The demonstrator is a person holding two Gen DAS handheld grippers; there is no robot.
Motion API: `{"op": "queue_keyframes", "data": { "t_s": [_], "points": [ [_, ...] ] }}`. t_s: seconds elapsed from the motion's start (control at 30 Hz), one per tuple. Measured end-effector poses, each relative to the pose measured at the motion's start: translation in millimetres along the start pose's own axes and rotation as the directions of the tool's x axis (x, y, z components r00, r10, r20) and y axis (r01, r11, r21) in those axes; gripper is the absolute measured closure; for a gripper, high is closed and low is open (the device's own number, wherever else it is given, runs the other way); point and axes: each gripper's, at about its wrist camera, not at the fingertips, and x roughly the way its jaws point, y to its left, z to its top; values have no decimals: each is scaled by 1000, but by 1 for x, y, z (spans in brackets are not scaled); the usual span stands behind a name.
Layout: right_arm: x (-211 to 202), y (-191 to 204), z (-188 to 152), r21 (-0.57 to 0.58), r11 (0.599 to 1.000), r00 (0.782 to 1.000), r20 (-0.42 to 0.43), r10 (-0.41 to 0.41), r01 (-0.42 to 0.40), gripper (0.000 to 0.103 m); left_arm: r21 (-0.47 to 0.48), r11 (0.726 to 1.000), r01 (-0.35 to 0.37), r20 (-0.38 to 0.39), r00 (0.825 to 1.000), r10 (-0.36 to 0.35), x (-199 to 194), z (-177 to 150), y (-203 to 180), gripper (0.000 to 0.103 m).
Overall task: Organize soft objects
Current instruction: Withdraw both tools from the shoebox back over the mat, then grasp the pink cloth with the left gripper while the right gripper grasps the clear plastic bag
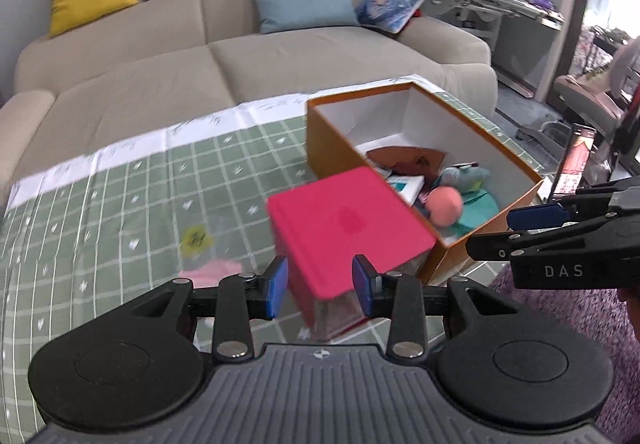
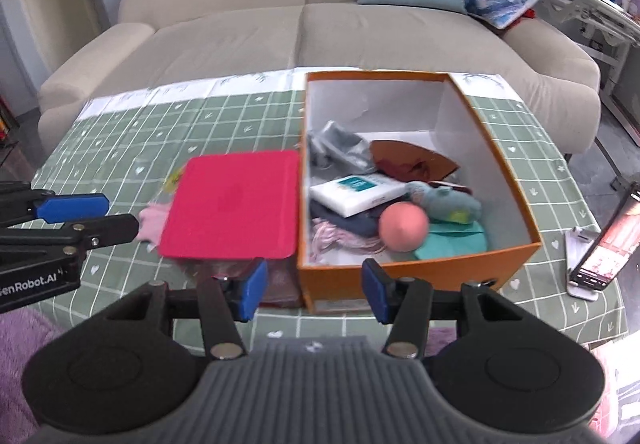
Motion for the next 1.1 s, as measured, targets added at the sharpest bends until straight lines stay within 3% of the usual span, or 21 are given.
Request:
{"op": "queue_keyframes", "data": {
  "t_s": [0.23,0.73,1.1],
  "points": [
    [-1,41,-2,-100,993,998,0,66,-65,51,-58,998,-4,-3,1000,4,-14,-19,29,60],
    [21,118,11,-270,956,993,-18,114,-115,51,-128,991,-26,-7,1000,25,-18,-42,88,60],
    [44,152,34,-442,880,982,-16,187,-175,51,-69,997,25,-23,999,-26,-6,-35,122,59]
  ]
}}
